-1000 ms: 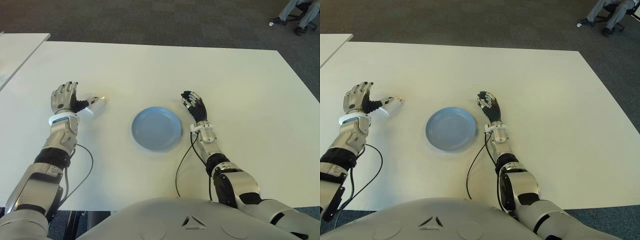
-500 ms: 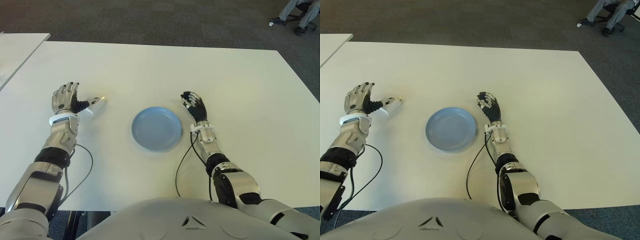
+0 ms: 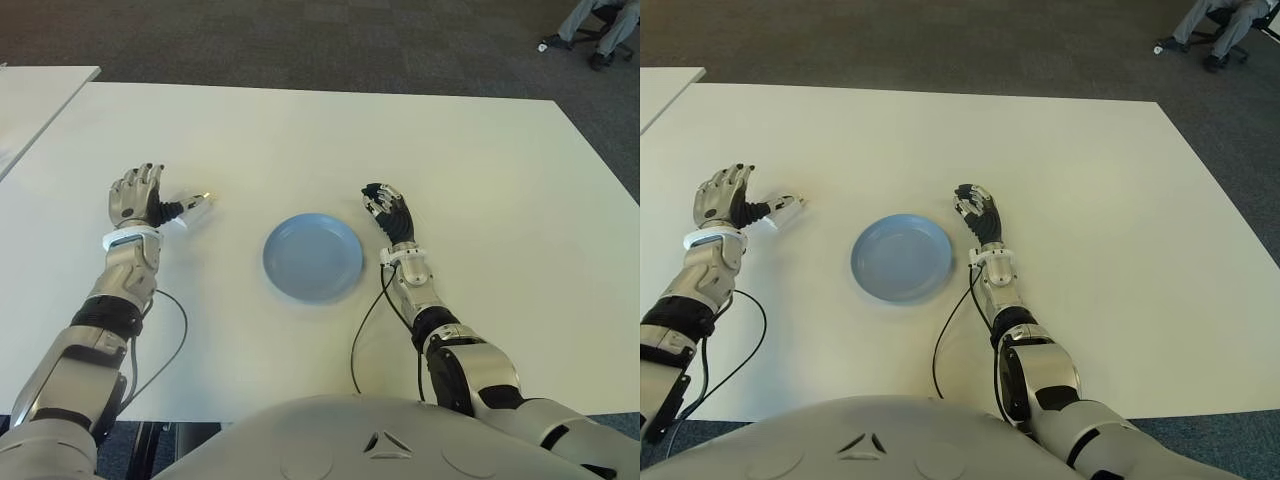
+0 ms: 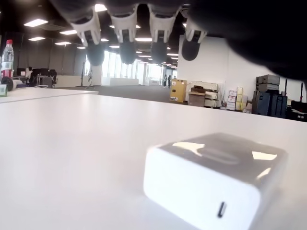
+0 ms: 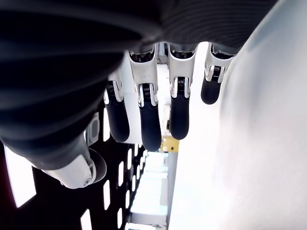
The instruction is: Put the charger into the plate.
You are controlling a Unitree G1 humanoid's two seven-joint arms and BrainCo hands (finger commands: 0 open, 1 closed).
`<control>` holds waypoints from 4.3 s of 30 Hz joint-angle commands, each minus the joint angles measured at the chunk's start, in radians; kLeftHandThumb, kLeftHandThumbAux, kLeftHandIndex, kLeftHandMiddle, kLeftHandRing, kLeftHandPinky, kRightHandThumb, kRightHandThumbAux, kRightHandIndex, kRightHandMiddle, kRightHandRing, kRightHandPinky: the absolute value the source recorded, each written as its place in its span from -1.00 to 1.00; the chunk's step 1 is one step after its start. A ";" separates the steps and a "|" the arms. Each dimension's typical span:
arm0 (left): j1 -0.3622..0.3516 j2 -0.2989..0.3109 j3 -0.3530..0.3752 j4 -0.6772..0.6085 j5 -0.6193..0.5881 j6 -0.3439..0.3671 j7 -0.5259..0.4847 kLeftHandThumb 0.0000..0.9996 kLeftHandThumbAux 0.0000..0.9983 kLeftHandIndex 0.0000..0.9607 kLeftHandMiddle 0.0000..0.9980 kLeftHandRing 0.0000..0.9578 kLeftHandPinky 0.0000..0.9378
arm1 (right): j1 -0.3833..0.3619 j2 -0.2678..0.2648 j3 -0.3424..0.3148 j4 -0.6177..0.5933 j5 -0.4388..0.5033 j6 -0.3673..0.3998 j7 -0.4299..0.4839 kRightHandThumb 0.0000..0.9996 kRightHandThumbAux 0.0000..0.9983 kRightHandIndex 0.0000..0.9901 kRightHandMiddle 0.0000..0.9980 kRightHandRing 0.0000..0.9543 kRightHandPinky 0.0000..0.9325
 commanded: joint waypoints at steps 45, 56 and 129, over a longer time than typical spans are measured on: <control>0.015 -0.074 -0.043 0.031 0.009 0.078 -0.093 -0.57 -0.57 -1.00 -1.00 -1.00 -1.00 | 0.055 0.007 0.013 0.042 -0.008 0.041 -0.024 -1.00 0.30 -0.37 -0.30 -0.44 -0.72; -0.040 -0.098 -0.064 0.192 0.001 0.026 -0.039 -0.57 -0.54 -1.00 -1.00 -1.00 -1.00 | 0.057 0.005 0.002 0.043 0.008 0.039 0.000 -1.00 0.30 -0.38 -0.31 -0.46 -0.75; -0.199 -0.078 -0.193 0.580 0.011 -0.164 0.136 0.43 0.30 -0.12 0.38 0.46 0.45 | 0.078 -0.009 0.012 0.012 0.008 0.053 0.031 -1.00 0.08 -0.46 -0.40 -0.54 -0.78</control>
